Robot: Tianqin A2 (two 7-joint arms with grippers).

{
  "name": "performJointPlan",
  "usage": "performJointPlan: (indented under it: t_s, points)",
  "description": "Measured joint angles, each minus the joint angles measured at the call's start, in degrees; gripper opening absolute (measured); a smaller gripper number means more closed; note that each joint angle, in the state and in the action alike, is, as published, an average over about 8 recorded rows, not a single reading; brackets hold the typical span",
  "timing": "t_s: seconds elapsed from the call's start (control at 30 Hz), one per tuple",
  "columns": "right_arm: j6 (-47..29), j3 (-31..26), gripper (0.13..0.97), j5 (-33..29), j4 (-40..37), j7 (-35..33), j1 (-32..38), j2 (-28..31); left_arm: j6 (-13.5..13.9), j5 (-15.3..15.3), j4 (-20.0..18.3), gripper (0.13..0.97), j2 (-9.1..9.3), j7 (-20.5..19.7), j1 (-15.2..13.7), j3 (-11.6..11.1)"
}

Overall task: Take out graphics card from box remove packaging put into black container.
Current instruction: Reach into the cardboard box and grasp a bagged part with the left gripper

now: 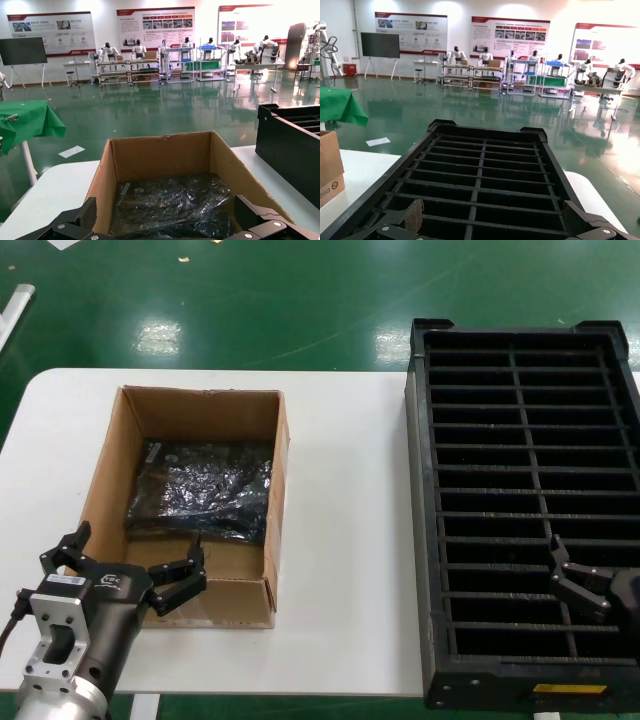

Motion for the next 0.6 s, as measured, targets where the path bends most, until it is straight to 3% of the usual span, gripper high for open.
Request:
performJointPlan:
  t_s: [0.37,0.47,0.6]
  points:
    - [0.0,0.0,0.966,0.0,0.0,0.0,0.0,0.0,0.15,-0.01,0.0,0.966,0.06,0.16,-0.01,-0.1]
    - [0.0,0.0,0.966,0.0,0.0,0.0,0.0,0.0,2.32,-0.32,-0.02,0.966,0.58,2.83,-0.27,-1.26]
    - [0.0,0.0,0.966,0.0,0.0,0.0,0.0,0.0,8.26,-0.89,0.03,0.966,0.12,9.72,-2.13,-3.63]
